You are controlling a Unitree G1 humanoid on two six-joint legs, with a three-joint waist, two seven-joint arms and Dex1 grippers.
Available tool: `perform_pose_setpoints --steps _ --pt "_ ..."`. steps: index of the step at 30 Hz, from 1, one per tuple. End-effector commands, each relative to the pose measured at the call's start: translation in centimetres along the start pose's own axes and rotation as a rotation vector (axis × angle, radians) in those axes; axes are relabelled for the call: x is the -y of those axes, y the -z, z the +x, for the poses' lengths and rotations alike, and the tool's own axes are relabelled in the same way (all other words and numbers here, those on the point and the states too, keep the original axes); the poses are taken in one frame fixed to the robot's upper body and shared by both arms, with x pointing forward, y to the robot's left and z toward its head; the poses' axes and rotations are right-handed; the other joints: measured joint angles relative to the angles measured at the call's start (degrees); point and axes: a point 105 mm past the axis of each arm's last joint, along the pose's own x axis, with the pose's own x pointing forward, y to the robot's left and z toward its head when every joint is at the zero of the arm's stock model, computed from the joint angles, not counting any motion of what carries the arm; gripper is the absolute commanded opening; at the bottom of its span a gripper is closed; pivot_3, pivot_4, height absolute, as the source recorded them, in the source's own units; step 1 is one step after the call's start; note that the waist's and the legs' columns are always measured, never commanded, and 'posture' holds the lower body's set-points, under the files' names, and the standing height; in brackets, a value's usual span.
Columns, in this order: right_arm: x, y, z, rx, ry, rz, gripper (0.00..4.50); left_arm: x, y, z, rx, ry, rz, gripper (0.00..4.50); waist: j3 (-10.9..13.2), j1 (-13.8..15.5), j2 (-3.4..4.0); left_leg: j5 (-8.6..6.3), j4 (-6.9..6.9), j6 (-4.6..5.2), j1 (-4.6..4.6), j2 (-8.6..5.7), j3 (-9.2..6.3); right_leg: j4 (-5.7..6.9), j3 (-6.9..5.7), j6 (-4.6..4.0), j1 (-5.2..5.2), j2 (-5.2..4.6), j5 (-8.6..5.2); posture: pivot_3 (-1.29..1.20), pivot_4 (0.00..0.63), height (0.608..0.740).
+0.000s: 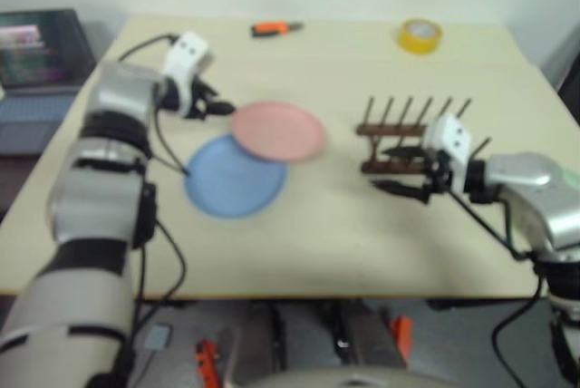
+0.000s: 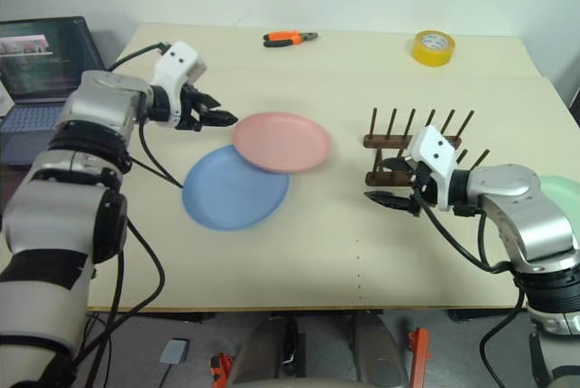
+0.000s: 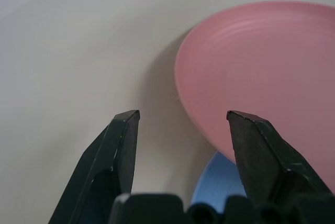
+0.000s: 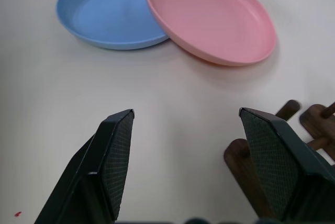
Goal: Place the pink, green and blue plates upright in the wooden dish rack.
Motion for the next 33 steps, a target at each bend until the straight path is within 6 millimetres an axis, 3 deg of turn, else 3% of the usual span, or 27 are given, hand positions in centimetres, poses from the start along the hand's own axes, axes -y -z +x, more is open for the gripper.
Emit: perform_pose_setpoints --steps 1,29,33 --pt "-0.6 -0.8 0.0 0.028 0.007 -0.028 3.49 -0.6 -2.1 -0.6 0.043 -0.038 0.054 2.91 0.00 0.00 0.00 0.00 0.01 0.00 0.00 0.00 0.00 0.01 0.00 0.00 0.00 -0.01 0.00 0.00 0.150 0.740" --pt "-1.8 -0.2 -1.0 -0.006 0.065 0.001 3.49 0.8 1.9 2.5 -0.038 -0.059 -0.077 2.91 -0.03 -0.05 -0.03 0.01 0.12 0.00 0.03 -0.01 -0.04 0.12 0.01 0.07 0.04 0.00 0.05 0.00 0.150 0.740" --pt "-1.8 -0.1 -1.1 -0.013 0.063 0.005 3.51 0.8 2.1 2.5 -0.040 -0.061 -0.084 2.04 -0.03 -0.03 -0.04 0.01 0.14 0.00 0.03 -0.02 -0.04 0.11 0.01 0.08 0.05 0.00 0.06 0.00 0.150 0.740"
